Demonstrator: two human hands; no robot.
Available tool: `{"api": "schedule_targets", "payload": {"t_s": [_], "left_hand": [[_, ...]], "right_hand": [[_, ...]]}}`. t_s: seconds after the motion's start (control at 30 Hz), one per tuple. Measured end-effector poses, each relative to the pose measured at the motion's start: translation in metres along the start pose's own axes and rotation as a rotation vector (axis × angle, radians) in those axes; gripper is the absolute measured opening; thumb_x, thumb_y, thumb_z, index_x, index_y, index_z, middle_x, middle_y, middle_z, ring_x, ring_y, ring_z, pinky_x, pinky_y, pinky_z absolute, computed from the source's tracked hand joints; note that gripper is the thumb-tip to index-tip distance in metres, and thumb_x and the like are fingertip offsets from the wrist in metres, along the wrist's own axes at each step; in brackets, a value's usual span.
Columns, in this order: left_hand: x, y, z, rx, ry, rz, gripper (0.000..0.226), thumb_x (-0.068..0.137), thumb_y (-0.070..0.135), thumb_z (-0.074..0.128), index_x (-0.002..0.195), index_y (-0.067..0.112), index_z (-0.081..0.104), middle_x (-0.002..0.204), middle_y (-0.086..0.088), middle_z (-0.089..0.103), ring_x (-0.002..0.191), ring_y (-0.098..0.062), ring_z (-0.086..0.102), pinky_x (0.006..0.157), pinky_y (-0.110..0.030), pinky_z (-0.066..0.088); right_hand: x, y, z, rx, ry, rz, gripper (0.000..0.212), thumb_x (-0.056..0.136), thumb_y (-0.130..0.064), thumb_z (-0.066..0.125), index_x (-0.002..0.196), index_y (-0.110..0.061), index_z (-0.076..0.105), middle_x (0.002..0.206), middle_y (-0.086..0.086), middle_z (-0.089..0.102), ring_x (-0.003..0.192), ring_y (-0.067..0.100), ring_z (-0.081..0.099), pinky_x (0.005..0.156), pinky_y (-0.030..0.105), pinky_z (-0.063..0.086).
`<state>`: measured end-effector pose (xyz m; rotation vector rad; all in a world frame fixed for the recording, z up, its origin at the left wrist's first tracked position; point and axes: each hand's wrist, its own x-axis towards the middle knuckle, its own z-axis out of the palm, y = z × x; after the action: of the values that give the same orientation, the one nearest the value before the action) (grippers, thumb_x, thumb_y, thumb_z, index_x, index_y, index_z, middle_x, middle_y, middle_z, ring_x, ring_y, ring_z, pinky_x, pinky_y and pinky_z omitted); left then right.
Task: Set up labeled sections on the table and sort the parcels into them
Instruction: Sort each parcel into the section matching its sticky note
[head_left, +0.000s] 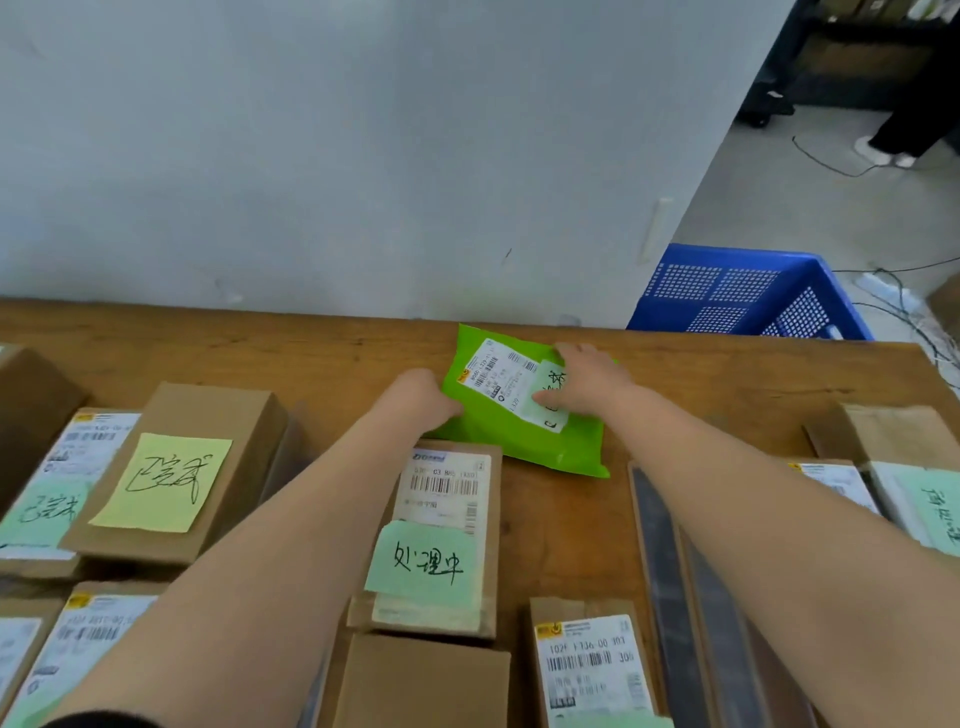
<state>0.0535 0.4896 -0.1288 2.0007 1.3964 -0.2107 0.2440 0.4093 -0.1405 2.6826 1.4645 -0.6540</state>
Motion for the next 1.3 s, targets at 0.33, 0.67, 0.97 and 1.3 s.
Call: {"api": "schedule_targets", "payload": {"t_s": [0.33, 0.67, 0.97, 1.3], "left_hand": [[0.0, 0.014, -0.001, -0.144, 0.089, 0.114, 0.027, 0.083, 0.019, 0.066, 0.107, 0.009, 0.063, 0.1, -0.006, 0.065, 0.095, -0.024, 0.058, 0.071, -0.029, 0.043], [-0.066, 0.043, -0.034, -0.412, 0.451, 0.196, 0.069, 0.08, 0.025, 0.07, 0.137, 0.005, 0.037, 0.138, -0.014, 0.044, 0.129, -0.028, 0.04, 0.104, -0.037, 0.033], [-0.214, 0.058, -0.033, -0.914, 0.357, 0.256, 0.061, 0.077, 0.021, 0.073, 0.13, 0.015, 0.044, 0.126, -0.005, 0.059, 0.105, -0.018, 0.06, 0.086, -0.033, 0.053], [-0.378, -0.023, -0.009, -0.999, 0.648, 0.125, 0.051, 0.075, 0.015, 0.075, 0.121, 0.015, 0.052, 0.115, -0.009, 0.065, 0.097, -0.026, 0.064, 0.084, -0.044, 0.055]], "right_hand": [[0.001, 0.014, -0.013, 0.218, -0.094, 0.048, 0.051, 0.059, -0.049, 0.082, 0.09, -0.017, 0.058, 0.104, 0.003, 0.066, 0.083, 0.016, 0.056, 0.065, 0.027, 0.043], [-0.074, 0.013, -0.066, 0.734, 0.262, -0.155, 0.027, 0.071, -0.02, 0.08, 0.094, -0.021, 0.065, 0.087, -0.007, 0.064, 0.079, 0.011, 0.061, 0.063, 0.021, 0.045], [-0.211, -0.02, -0.108, 1.214, 0.367, -0.292, 0.027, 0.073, -0.018, 0.078, 0.091, -0.024, 0.059, 0.082, -0.015, 0.062, 0.073, -0.001, 0.06, 0.056, 0.009, 0.049], [-0.349, -0.07, -0.055, 1.357, 0.048, -0.456, 0.025, 0.078, -0.007, 0.071, 0.084, -0.028, 0.059, 0.084, -0.011, 0.066, 0.075, 0.006, 0.065, 0.061, 0.021, 0.054]]}}
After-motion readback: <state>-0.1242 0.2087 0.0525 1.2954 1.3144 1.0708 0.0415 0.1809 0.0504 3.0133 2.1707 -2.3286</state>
